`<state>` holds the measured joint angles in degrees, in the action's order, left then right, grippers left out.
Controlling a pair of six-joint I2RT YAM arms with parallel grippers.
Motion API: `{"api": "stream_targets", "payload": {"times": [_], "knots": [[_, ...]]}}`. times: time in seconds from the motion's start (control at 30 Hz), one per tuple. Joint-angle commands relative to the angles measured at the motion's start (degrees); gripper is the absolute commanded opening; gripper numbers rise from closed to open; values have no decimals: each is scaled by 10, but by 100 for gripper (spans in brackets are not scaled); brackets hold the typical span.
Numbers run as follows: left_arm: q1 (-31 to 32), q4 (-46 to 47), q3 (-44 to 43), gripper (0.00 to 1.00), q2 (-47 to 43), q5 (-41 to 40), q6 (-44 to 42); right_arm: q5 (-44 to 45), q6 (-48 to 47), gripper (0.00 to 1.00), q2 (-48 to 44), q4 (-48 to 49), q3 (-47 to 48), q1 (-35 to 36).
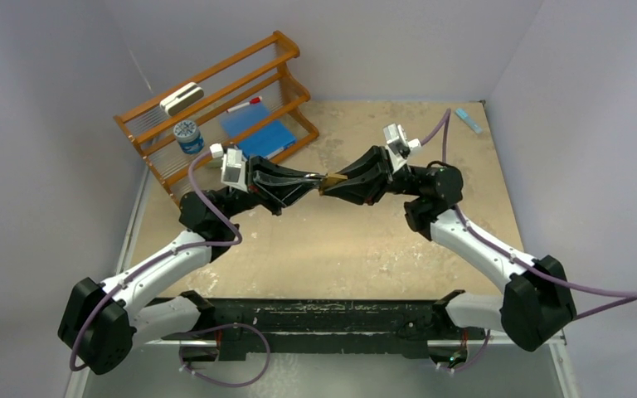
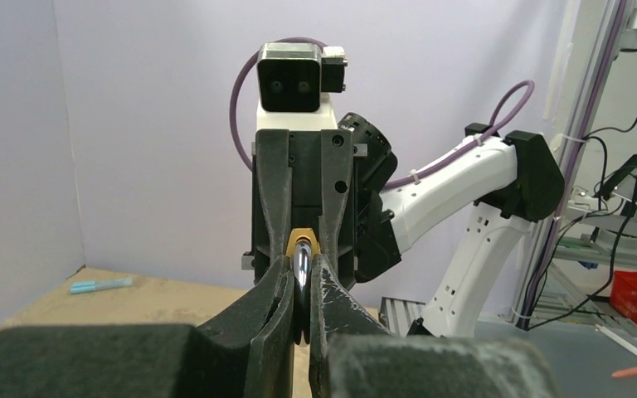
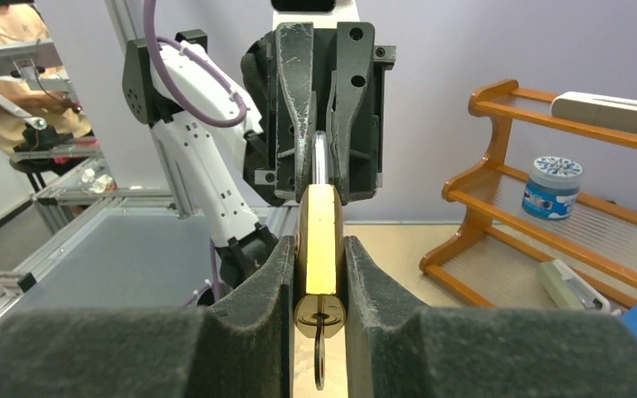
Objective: Lock with the key
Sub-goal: Lock the lock.
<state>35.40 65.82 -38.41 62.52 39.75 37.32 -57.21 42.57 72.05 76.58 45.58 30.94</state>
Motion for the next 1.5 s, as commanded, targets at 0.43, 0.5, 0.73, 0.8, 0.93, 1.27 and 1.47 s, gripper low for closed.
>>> {"api": "stream_targets", "payload": {"times": [0.43,0.5,0.73,0.8,0.93,1.27,1.47], "knots": [[7,-210,-32,45,-61,6,-98,-42,-293,0,-82,-576,146,16],[7,-285,-46,56,-82,3,-134,-18,-327,0,-100,-634,148,15],[8,-299,-62,67,-108,57,-100,-92,-367,0,-128,-735,173,-3],[8,-286,-69,72,-94,97,-82,-127,-373,0,-129,-753,182,-11],[9,-265,-69,75,-78,146,-70,-159,-371,0,-127,-764,192,-20],[10,-282,-70,70,-80,155,-100,-204,-331,0,-94,-726,215,-36],[10,-291,-70,55,-86,161,-113,-214,-330,0,-82,-713,208,-39]]}}
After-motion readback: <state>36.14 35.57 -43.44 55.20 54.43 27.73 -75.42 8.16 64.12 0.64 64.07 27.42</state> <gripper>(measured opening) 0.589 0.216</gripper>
